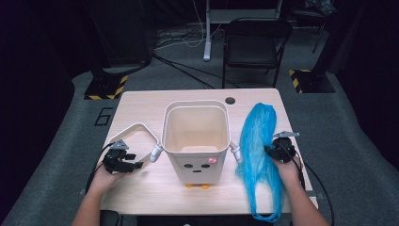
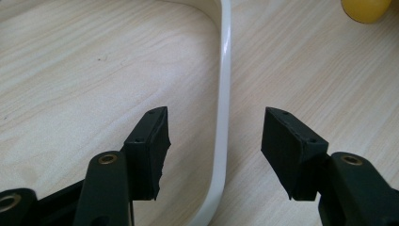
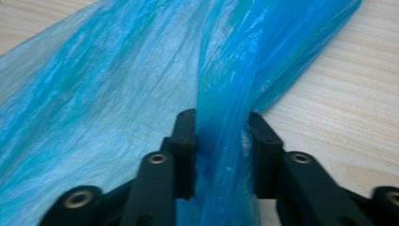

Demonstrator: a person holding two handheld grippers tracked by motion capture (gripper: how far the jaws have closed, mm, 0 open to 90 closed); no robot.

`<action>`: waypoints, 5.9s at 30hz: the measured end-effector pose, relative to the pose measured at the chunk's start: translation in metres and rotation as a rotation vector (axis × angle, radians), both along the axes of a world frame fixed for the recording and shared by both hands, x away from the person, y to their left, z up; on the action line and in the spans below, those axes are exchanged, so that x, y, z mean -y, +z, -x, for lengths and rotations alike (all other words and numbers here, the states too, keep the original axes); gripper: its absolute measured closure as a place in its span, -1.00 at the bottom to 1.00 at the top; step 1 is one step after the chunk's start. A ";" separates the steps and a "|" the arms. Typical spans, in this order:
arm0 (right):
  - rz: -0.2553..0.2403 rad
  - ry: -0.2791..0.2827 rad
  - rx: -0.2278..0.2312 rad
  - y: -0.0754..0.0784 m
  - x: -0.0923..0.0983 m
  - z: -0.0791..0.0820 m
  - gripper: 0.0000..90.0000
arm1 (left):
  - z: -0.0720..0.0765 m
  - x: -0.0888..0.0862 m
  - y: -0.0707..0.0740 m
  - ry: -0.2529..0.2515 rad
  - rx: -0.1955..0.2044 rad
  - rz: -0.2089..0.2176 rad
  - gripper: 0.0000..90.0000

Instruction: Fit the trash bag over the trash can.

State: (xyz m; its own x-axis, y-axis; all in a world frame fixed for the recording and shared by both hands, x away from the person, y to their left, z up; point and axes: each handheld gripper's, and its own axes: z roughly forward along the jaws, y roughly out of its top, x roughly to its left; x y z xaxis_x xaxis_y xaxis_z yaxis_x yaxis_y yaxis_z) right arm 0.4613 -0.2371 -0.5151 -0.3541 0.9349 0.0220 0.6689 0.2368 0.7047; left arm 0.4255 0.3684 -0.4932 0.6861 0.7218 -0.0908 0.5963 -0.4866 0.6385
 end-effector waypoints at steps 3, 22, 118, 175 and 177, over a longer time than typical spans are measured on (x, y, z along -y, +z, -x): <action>-0.013 0.011 -0.008 0.000 0.002 -0.001 0.78 | 0.000 0.000 0.000 0.001 -0.003 -0.005 -0.08; -0.039 0.088 0.050 0.020 -0.001 0.011 0.95 | 0.001 -0.003 0.003 0.008 0.013 0.014 -0.09; -0.115 0.598 0.240 0.226 -0.025 0.060 0.95 | 0.029 0.027 0.153 -0.251 0.152 0.155 -0.11; -0.188 0.942 0.454 0.343 -0.053 0.108 0.95 | 0.044 0.061 0.235 -0.372 0.244 0.180 -0.19; -0.192 0.959 0.457 0.344 -0.055 0.110 0.95 | 0.044 0.061 0.236 -0.374 0.248 0.184 -0.19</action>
